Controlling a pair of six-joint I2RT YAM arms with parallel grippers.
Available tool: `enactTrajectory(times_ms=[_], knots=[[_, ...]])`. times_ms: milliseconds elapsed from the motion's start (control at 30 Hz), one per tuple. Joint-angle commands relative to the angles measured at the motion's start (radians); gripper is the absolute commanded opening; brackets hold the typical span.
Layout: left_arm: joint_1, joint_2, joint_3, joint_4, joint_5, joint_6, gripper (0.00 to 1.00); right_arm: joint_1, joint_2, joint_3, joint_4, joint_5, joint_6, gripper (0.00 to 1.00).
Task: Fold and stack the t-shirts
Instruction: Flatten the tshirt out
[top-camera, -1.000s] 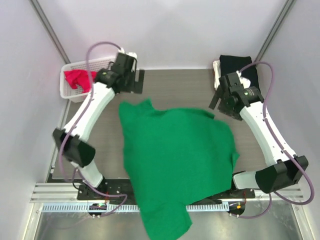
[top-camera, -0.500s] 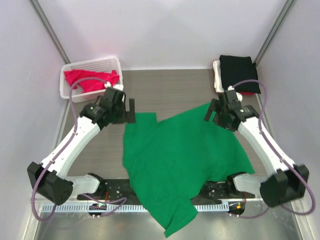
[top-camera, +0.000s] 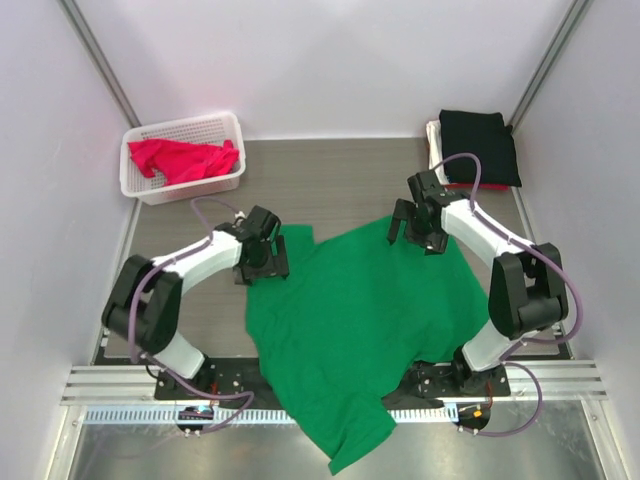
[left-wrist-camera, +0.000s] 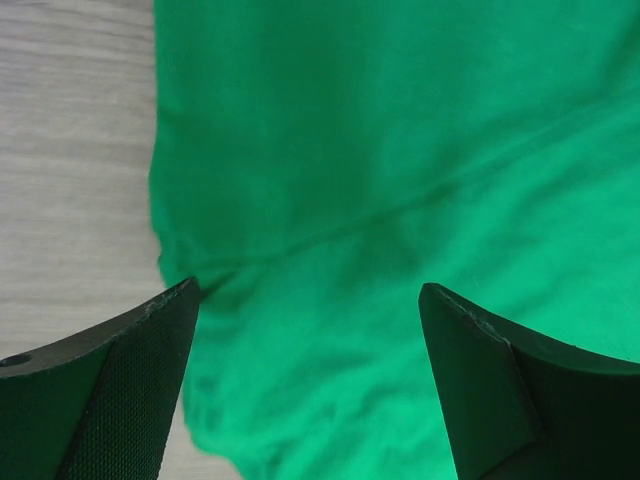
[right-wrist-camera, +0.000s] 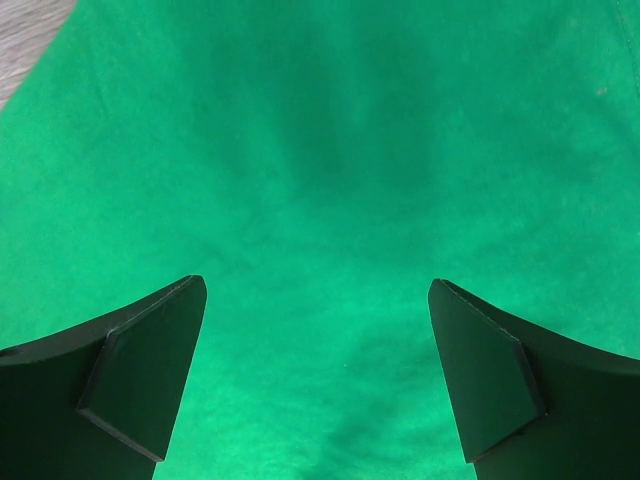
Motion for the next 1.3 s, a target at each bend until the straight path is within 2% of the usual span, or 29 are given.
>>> enactTrajectory(times_ms=[0, 267, 400, 500, 533, 600, 633, 733, 767, 833, 900, 933, 967, 1033, 1167, 1267], knots=[[0.001, 0.087, 0.055, 0.070, -0.033, -0.041, 0.91, -0.003, 0.013, 0.066, 0.030, 0.009, -0.028, 1.00], [0.021, 0.411, 0.300, -0.055, -0.172, -0.006, 0.89, -0.023, 0.097, 0.145, 0.033, -0.008, -0.049, 1.00], [0.094, 0.543, 0.511, -0.119, -0.188, 0.046, 0.83, -0.041, 0.145, 0.186, 0.039, -0.020, -0.061, 1.00], [0.140, 0.656, 0.656, -0.180, -0.188, 0.078, 0.83, -0.064, 0.212, 0.237, 0.043, -0.038, -0.071, 1.00], [0.150, 0.696, 0.785, -0.202, -0.186, 0.103, 0.83, -0.069, 0.231, 0.269, 0.045, -0.051, -0.071, 1.00], [0.177, 0.819, 0.938, -0.269, -0.195, 0.123, 0.83, -0.079, 0.287, 0.304, 0.045, -0.058, -0.071, 1.00], [0.185, 0.862, 1.095, -0.297, -0.195, 0.135, 0.84, -0.081, 0.306, 0.324, 0.045, -0.063, -0.071, 1.00], [0.219, 1.038, 1.387, -0.411, -0.180, 0.172, 0.86, -0.081, 0.372, 0.413, 0.042, -0.112, -0.060, 1.00], [0.222, 1.077, 1.566, -0.426, -0.159, 0.196, 0.90, -0.081, 0.382, 0.453, 0.039, -0.132, -0.045, 1.00], [0.228, 1.112, 1.693, -0.464, -0.127, 0.204, 0.96, -0.081, 0.399, 0.494, 0.031, -0.150, -0.034, 1.00], [0.225, 1.058, 1.651, -0.436, -0.090, 0.195, 1.00, -0.081, 0.393, 0.505, 0.027, -0.161, -0.028, 1.00], [0.220, 0.943, 1.587, -0.406, -0.087, 0.192, 1.00, -0.081, 0.378, 0.502, 0.022, -0.163, -0.026, 1.00], [0.210, 0.886, 1.420, -0.332, -0.087, 0.193, 1.00, -0.081, 0.369, 0.499, 0.020, -0.164, -0.028, 1.00], [0.201, 0.765, 1.290, -0.279, -0.083, 0.184, 1.00, -0.082, 0.344, 0.485, 0.020, -0.164, -0.026, 1.00], [0.171, 0.515, 1.103, -0.282, -0.096, 0.172, 1.00, -0.072, 0.265, 0.432, 0.005, -0.161, -0.020, 1.00], [0.155, 0.406, 0.966, -0.291, -0.103, 0.173, 1.00, -0.058, 0.156, 0.367, -0.004, -0.140, -0.011, 1.00]])
